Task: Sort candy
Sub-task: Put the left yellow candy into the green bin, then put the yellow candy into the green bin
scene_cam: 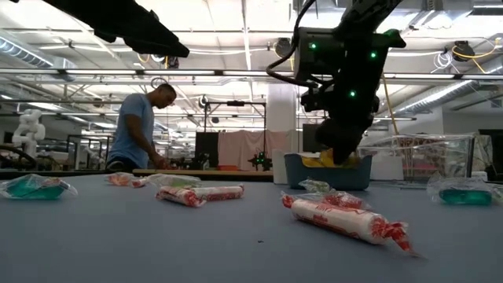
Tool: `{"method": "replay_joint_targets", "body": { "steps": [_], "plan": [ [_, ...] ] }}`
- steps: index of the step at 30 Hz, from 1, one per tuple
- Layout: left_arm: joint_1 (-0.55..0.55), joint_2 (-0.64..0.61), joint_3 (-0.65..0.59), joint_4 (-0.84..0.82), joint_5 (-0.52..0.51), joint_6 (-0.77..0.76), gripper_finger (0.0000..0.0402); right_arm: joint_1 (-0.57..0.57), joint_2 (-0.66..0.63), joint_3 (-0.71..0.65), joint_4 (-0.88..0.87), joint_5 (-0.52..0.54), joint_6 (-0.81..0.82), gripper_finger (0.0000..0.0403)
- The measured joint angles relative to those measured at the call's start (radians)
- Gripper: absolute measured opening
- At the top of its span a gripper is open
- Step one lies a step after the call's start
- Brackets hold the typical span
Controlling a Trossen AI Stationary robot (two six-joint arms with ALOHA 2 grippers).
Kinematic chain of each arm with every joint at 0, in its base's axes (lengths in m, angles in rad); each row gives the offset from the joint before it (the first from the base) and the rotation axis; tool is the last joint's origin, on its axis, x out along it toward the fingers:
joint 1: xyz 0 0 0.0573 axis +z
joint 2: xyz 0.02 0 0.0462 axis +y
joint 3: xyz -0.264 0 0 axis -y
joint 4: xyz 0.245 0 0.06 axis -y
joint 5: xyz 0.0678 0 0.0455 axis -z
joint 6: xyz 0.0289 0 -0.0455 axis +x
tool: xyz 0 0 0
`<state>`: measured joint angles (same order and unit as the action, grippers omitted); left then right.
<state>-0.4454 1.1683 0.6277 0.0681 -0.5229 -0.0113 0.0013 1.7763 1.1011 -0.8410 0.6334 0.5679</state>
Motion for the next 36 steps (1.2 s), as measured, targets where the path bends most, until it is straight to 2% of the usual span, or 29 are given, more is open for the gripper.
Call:
{"method": "replay_joint_targets", "body": {
  "steps": [5,11,19,25,30,36],
  "plan": [
    [0.0,0.0,0.0,0.0,0.036,0.0,0.0292,0.0,0.0,0.0,-0.001,-0.054,-0.004,0.0206],
    [0.0,0.0,0.0,-0.001,0.06,-0.002,0.0292,0.019,-0.013,0.0,-0.025,-0.082,-0.004,0.0228],
    [0.0,0.0,0.0,-0.002,0.06,-0.002,0.0292,0.047,-0.127,0.0,-0.063,-0.109,0.078,0.0232],
    [0.0,0.0,0.0,-0.001,0.06,-0.002,0.0292,0.066,-0.21,0.0,-0.103,-0.113,0.13,0.026],
    [0.0,0.0,0.0,-0.003,0.06,-0.002,0.0292,0.177,-0.276,0.0,-0.062,-0.132,0.244,0.0271],
    [0.0,0.0,0.0,-0.003,0.071,-0.005,0.0292,0.422,-0.297,0.0,0.012,-0.176,0.369,0.0262]
  ]
}}
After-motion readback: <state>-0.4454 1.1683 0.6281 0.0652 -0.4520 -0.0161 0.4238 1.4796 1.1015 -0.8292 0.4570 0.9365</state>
